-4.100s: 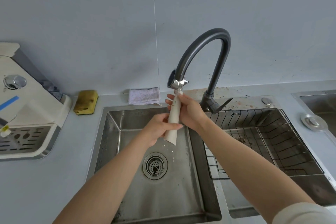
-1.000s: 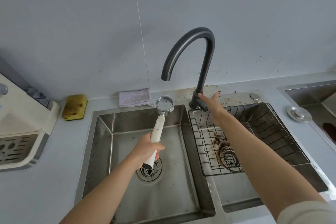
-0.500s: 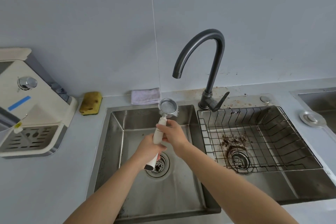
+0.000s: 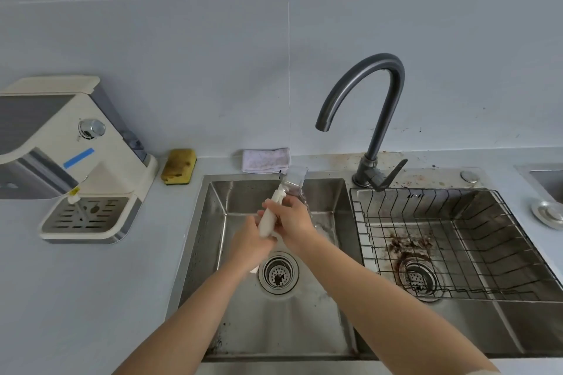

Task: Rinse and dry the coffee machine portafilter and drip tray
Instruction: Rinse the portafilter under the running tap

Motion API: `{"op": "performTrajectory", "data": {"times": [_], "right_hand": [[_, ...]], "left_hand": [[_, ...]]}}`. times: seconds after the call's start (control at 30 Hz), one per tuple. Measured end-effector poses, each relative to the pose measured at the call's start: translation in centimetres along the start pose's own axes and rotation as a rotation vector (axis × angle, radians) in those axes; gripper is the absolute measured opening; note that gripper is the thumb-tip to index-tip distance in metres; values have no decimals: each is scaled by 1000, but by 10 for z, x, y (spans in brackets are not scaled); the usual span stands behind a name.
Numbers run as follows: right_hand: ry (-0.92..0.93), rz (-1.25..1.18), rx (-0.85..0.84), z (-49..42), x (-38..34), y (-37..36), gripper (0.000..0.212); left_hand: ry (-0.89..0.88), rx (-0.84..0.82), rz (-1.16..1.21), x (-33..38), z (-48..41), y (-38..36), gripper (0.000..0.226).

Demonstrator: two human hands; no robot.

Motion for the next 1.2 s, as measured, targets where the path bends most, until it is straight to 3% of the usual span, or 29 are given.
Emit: {"op": "performTrajectory", "data": {"times": [0.13, 0.23, 0.47, 0.7, 0.93, 1.2], "right_hand": [[-17, -155, -90, 6, 1, -8, 9], [-34, -257, -139, 10, 3, -10, 16], [-85, -364, -180, 10, 2, -15, 27], [-130, -369, -181, 8, 6, -12, 23], [-162, -356, -112, -6, 13, -15, 9], [-217, -309, -65, -29, 24, -22, 11]], "left_hand": [[128, -152, 157, -15, -3, -3, 12], [110, -195, 176, -18, -3, -3, 9], [-58, 17, -244, -12, -10, 3, 4], [-77, 135, -523, -8, -4, 8, 28], [-28, 34, -442, -18, -12, 3, 23], [46, -50, -257, -39, -33, -2, 18]]}}
Point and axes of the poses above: each hand's wrist, its own z-axis away from the middle knuckle, its own y-axis out of the back of the hand, x = y × z, the point moved 7 cm from there along -z, towards the middle knuckle, and after that the axes turned 1 degree about x, right-handed, at the moved point
